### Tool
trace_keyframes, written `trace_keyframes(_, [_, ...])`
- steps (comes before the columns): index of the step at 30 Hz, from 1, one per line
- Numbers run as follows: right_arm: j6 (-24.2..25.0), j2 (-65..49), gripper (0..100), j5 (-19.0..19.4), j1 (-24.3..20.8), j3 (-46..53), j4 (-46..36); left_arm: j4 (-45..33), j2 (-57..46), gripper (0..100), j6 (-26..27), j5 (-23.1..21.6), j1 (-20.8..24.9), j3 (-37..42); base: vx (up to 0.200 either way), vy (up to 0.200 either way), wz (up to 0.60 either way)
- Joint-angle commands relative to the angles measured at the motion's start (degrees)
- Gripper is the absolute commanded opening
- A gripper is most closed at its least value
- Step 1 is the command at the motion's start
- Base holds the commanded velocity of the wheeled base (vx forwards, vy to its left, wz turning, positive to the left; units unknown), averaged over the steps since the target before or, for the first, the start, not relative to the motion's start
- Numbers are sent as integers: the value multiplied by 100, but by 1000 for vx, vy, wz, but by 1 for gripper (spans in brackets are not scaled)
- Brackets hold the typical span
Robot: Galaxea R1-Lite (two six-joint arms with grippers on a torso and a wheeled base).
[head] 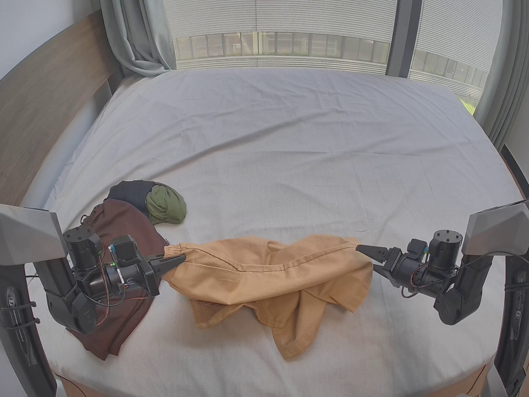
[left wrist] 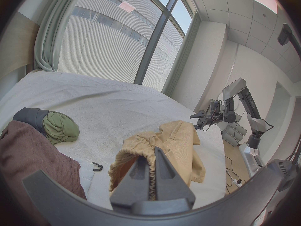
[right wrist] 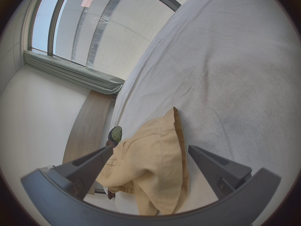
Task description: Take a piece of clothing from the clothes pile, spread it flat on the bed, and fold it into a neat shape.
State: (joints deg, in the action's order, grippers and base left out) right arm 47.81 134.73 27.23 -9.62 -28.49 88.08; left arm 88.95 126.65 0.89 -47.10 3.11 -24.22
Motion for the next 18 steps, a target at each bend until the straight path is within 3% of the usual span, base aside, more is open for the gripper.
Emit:
trace_keyframes(1, [9,53,100,19,4,-8,8,17,27,0,-1,0,6,5,0,0,0])
trace_keyframes(7, [35,36,100,19,-23,28,8,17,123,0,8,0,6,-21,0,0,0])
trace_keyframes(8, [35,36,0,19,-23,36,8,17,132,0,8,0,6,-21,0,0,0])
trace_keyframes(16, [26,-439,0,45,-14,247,17,17,141,0,8,8,-30,-56,0,0,0])
trace_keyframes(18, [26,-817,0,265,-5,397,17,17,220,0,-1,52,-47,-188,0,0,0])
